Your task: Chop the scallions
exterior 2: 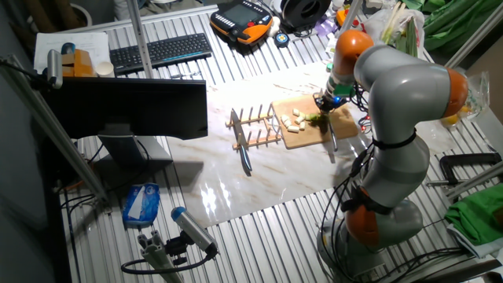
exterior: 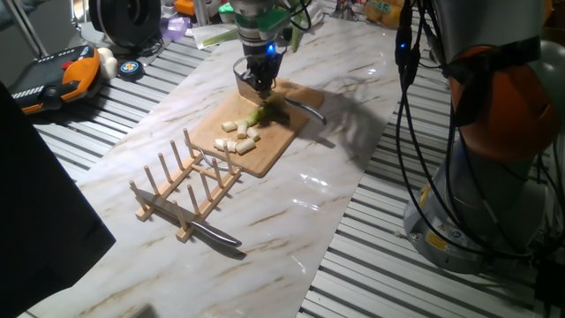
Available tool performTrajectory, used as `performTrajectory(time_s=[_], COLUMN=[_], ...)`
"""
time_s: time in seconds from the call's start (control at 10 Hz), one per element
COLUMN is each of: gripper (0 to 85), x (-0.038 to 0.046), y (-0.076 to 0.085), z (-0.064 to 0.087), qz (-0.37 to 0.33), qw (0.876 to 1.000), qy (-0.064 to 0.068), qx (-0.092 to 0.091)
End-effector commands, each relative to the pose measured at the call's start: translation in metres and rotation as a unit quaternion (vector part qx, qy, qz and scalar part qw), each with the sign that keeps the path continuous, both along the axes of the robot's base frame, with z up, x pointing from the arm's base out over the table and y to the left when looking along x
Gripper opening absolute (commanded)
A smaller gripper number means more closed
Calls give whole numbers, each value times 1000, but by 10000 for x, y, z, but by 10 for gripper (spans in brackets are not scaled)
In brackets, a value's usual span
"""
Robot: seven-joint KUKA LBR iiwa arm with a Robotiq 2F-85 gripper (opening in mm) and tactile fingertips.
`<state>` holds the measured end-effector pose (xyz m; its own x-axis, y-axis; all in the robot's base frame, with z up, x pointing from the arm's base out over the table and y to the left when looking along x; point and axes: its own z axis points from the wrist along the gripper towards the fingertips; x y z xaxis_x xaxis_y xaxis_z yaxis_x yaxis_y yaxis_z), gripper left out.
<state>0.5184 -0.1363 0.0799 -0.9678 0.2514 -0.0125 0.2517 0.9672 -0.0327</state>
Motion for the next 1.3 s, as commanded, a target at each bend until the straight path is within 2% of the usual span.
performTrajectory(time_s=[0.0, 0.3, 0.4, 0.6, 0.8, 1.2], gripper=[7, 7, 7, 7, 7, 7], x=[-42, -54, -50, -24, -18, -17], y=[10, -9, 27, 129, 142, 134], z=[-60, -62, -79, -97, -97, -66], qz=[-1, -2, -3, -5, -2, -2], qw=[1000, 1000, 1000, 1000, 1000, 1000], qy=[4, 5, 7, 5, 8, 5], qx=[1, 2, 8, 8, 13, 7])
